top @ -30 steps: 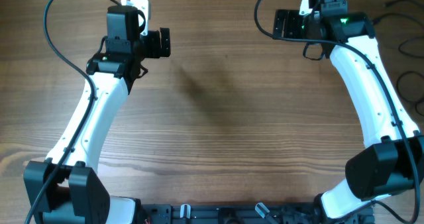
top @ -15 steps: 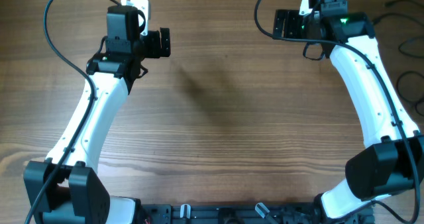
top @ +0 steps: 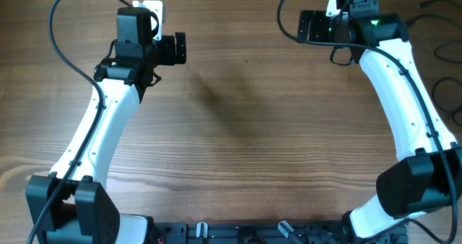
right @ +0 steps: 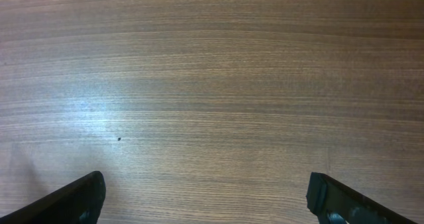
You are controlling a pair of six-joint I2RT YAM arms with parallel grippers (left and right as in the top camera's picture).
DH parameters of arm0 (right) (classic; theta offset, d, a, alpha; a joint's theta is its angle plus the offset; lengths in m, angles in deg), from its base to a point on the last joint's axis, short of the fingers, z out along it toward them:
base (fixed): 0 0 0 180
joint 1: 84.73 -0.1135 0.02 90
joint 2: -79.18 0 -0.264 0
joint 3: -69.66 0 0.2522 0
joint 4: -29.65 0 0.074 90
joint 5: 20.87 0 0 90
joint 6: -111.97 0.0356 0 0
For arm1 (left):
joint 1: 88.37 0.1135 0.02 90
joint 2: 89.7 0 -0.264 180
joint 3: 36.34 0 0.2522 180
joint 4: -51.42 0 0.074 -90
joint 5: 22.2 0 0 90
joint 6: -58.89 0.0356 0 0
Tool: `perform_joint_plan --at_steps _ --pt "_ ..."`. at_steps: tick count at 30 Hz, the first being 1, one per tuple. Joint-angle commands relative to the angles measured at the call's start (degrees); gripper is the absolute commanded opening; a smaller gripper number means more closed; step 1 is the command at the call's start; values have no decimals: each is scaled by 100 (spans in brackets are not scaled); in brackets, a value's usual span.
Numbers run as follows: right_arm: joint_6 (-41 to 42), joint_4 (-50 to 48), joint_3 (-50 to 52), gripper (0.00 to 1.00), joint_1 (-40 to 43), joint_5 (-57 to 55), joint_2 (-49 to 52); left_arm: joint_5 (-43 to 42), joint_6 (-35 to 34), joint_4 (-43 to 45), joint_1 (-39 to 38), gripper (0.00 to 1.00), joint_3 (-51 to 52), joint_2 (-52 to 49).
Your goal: Untangle cables
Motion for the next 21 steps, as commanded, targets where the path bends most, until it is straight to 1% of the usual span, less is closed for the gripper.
perform_joint_plan --at_steps 1,4,6,9,11,18,21 --pt "61 -9 -125 100 -33 114 103 164 -546 -13 11 100 50 337" --pt "61 -9 -125 100 -33 114 103 317 -654 173 11 100 409 570" --pt "59 -9 -125 100 -33 114 103 317 -660 535 11 100 841 791" --pt "61 -7 -125 100 -33 114 103 308 -916 1274 11 100 1714 1314" --pt "61 -9 -125 100 -33 114 103 269 -911 1537 11 100 2085 1582" --pt "61 -9 -125 100 -33 114 103 275 -909 1585 11 100 2697 2267" --pt "61 -9 -125 100 -33 114 103 273 -909 1755 11 100 2990 2529"
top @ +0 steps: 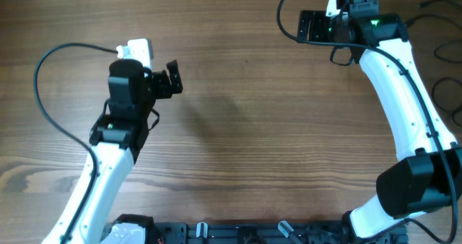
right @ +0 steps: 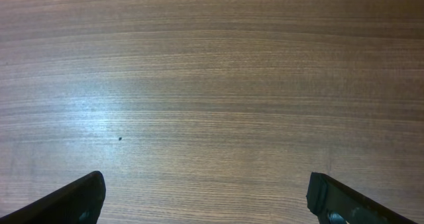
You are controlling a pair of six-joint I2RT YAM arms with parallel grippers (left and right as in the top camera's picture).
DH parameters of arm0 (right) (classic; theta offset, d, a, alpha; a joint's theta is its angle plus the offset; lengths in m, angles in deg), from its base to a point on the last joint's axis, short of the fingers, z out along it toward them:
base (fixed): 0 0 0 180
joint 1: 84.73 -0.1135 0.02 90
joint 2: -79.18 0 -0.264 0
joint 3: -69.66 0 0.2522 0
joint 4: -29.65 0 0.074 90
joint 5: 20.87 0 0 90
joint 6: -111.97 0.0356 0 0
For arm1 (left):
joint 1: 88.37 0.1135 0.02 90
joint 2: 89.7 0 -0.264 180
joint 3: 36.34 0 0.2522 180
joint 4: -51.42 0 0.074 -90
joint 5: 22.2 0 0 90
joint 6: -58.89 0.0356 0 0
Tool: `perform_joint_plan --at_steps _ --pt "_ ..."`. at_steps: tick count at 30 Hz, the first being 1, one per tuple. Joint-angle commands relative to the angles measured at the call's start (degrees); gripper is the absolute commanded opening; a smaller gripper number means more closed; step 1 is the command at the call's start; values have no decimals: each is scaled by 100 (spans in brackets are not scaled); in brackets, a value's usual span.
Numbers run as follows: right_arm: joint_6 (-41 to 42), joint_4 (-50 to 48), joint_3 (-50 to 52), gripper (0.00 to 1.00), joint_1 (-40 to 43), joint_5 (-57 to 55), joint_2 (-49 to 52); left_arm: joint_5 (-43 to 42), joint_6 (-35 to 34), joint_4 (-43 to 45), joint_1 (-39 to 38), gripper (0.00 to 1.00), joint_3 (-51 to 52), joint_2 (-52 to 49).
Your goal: Untangle cables
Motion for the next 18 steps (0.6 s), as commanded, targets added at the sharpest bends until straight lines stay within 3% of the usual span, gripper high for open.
perform_joint_plan --at_steps 1,18 --pt "59 -9 -125 100 -33 96 103 55 -96 240 11 100 437 426" --pt "61 -11 -125 100 -33 96 103 59 -264 1241 17 100 2312 2308"
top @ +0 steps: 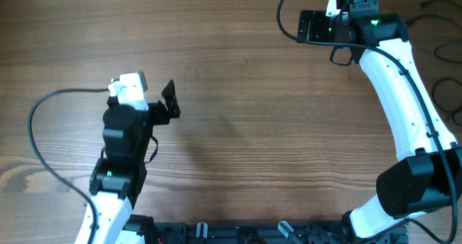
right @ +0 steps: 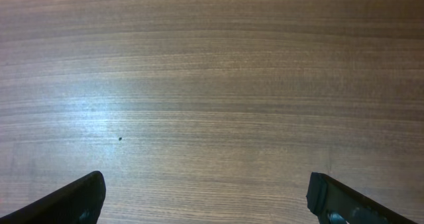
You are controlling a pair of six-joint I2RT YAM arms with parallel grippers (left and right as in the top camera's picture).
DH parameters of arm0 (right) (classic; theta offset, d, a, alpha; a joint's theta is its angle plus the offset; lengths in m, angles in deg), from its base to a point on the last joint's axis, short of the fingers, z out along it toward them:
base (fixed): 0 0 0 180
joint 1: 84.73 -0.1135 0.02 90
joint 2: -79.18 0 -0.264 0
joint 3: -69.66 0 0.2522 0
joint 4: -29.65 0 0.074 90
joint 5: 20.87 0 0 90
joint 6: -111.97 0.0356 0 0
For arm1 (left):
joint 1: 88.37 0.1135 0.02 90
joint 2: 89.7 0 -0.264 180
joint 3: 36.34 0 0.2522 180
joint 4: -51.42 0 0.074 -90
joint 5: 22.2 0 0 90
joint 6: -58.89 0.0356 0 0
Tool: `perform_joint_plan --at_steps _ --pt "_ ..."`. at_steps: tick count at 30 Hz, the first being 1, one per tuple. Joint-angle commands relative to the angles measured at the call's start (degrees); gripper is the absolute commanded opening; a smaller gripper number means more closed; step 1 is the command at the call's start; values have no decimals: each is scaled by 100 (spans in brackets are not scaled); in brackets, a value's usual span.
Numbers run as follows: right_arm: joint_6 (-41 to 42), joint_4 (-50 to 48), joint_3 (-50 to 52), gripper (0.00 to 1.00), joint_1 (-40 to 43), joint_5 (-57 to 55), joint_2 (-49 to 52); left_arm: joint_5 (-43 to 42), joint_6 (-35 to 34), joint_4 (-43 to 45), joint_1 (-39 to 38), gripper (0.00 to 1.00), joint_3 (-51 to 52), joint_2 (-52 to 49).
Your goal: Untangle cables
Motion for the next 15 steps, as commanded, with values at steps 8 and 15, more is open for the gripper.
perform_joint_plan --at_steps 8,15 --pt "61 -7 -122 100 -33 94 103 85 -94 275 24 100 1244 1611" --pt "61 -7 -122 100 -33 94 103 79 -267 315 122 100 1762 2391"
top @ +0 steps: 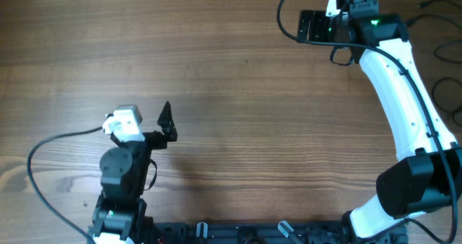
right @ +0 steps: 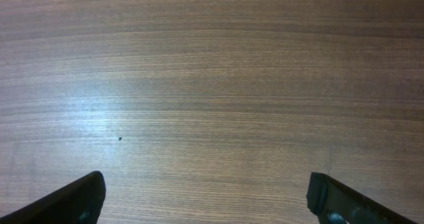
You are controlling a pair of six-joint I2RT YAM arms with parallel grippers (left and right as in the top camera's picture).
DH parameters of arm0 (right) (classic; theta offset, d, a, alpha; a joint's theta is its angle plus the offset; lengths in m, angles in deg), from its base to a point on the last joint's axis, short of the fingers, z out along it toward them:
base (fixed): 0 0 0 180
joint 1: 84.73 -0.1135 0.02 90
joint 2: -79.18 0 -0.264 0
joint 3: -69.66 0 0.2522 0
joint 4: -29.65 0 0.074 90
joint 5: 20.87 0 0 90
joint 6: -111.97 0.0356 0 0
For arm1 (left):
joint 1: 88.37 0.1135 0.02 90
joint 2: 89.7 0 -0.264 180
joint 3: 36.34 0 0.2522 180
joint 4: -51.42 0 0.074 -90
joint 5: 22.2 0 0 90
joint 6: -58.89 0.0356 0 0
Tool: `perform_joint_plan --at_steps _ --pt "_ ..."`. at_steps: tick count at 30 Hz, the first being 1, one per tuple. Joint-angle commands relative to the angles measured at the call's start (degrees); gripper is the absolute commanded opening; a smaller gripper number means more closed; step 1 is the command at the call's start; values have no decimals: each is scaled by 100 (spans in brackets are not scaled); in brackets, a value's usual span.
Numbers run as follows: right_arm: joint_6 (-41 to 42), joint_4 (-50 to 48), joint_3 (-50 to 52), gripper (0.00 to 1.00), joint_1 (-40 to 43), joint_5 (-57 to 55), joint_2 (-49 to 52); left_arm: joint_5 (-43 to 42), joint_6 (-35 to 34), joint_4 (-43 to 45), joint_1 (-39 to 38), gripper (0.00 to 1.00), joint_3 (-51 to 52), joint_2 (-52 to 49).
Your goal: Untangle cables
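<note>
Bare wood fills the table (top: 238,128), and no cable lies between the arms. Thin dark cable loops (top: 442,53) show only at the far right edge of the overhead view. My left gripper (top: 168,123) hovers low at the near left, its two fingers apart and holding nothing. My right gripper (top: 312,26) sits at the far right, and in the right wrist view the right gripper (right: 207,199) is wide open over bare wood, with only its fingertips (right: 79,196) showing in the bottom corners.
The left arm's own black wire (top: 43,161) loops out over the near left of the table. A dark rail (top: 238,233) runs along the near edge between the arm bases. The white right arm (top: 404,92) spans the right side.
My left arm has drawn back further toward the near edge, and its gripper now sits lower on the left. The right arm and its view are unchanged.
My left gripper was at the far left of the table, fingers apart and empty. At each later moment it stood closer to the near edge, and it is now by its base. The right gripper stayed open and still at the far right throughout.
</note>
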Motion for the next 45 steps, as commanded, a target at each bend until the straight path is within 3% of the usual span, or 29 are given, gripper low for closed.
perform_joint_plan --at_steps 1,21,45 --pt "59 -11 -122 100 -33 94 103 76 -140 -26 42 100 319 422" --pt "59 -11 -122 100 -33 94 103 70 -269 -350 52 100 1078 2002" --pt "59 -9 -122 100 -33 94 103 98 -348 -772 238 100 1095 2885"
